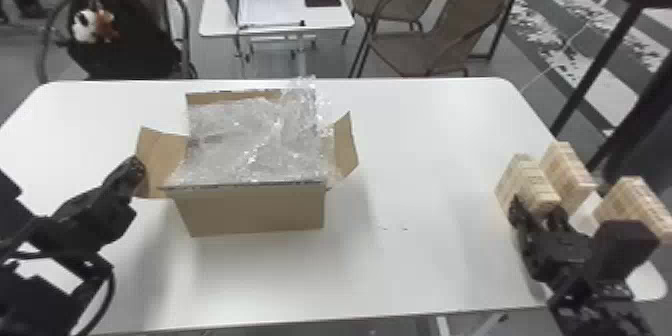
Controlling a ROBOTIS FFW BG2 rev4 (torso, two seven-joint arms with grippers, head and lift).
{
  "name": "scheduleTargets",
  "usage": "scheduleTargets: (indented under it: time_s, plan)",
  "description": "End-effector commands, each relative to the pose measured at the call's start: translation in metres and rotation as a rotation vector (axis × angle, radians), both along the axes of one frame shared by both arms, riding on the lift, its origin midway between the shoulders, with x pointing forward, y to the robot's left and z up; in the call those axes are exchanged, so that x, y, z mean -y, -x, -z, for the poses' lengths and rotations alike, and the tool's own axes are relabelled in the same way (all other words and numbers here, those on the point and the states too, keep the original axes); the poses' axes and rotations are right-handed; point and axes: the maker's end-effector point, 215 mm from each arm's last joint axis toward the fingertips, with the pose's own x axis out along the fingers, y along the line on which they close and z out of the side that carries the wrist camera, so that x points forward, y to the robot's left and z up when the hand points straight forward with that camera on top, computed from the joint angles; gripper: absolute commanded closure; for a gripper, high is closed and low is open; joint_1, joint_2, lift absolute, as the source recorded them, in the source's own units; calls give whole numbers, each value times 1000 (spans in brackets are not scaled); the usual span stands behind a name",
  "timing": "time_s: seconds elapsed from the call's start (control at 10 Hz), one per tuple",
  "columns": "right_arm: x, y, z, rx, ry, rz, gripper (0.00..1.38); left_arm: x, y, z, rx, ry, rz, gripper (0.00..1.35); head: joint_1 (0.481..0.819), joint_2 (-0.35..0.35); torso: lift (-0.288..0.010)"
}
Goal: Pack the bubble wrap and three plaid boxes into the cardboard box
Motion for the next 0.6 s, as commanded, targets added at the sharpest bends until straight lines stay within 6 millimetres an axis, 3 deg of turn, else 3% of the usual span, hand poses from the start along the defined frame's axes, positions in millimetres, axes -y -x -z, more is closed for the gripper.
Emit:
scheduleTargets:
  time_s: [0.0, 0.3, 0.5]
  plan:
    - [-8, 4, 2, -5, -18, -12, 992, 0, 1, 1, -2, 2, 0, 1211, 695, -39, -174]
    - [-19, 6, -13, 24, -83, -29, 1003, 2, 0, 2, -2, 1, 2, 1211, 695, -28, -174]
    - [-86, -15, -78, 57, -177, -201, 1003, 1, -1, 0, 1, -5, 0, 1211, 695, -13, -174]
